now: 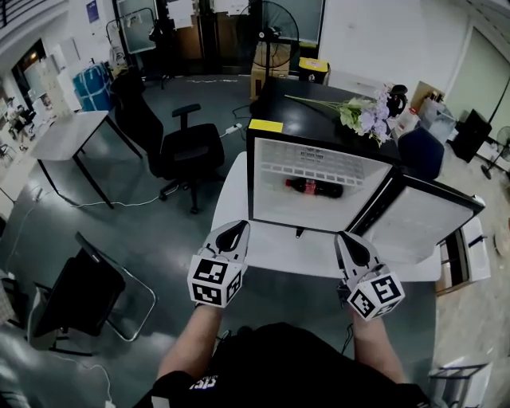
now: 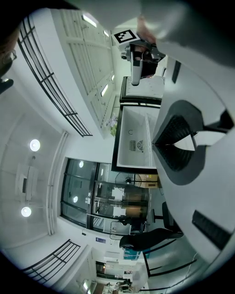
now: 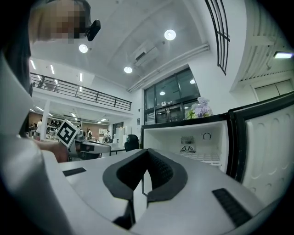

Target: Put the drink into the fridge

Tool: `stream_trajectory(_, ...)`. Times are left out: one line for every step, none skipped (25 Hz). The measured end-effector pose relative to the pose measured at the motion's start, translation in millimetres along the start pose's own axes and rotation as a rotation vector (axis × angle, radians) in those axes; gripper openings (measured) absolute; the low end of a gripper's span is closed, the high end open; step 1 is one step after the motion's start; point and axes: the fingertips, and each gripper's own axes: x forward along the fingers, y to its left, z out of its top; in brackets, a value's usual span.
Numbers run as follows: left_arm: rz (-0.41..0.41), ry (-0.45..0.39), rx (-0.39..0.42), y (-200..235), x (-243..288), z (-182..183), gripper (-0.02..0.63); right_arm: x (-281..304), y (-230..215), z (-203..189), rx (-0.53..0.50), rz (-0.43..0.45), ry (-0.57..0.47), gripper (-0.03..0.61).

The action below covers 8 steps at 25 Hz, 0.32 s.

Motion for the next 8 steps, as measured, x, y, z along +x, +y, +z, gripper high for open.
stream_trajectory(-0.005,0.006,0.004,-3.5,1.5,-1.1,0.018,-0.1,-1.2,-1.0,0.002,0.001,0.000,0.012)
stream_trajectory(-0.010,0.011,0.008,-6.5,2.8,-2.3,0.018,0.0,-2.0,-2.0,0.003,0.002,0.000,0.012)
stream_trajectory(-0.014,0.016,0.011,-8.9,3.8,-3.2,0.018,0.4,-2.5,-3.0,0.003,0.004,0.002,0.012)
stream_trajectory(-0.016,0.019,0.013,-10.5,4.5,-3.8,0.018,1.0,-2.6,-4.2,0.002,0.007,0.004,0.012)
stream_trajectory(-0.017,0.021,0.015,-11.5,4.9,-4.2,0.018,1.8,-2.4,-5.5,0.000,0.011,0.008,0.012)
stream_trajectory(-0.016,0.022,0.017,-12.2,5.1,-4.5,0.018,2.6,-2.0,-6.7,-0.001,0.014,0.011,0.012)
stream_trajectory(-0.016,0.024,0.019,-12.6,5.2,-4.8,0.018,3.3,-1.7,-7.9,-0.002,0.018,0.014,0.012)
stream_trajectory(-0.015,0.025,0.020,-13.1,5.3,-5.2,0.018,4.0,-1.3,-9.0,-0.003,0.021,0.017,0.012)
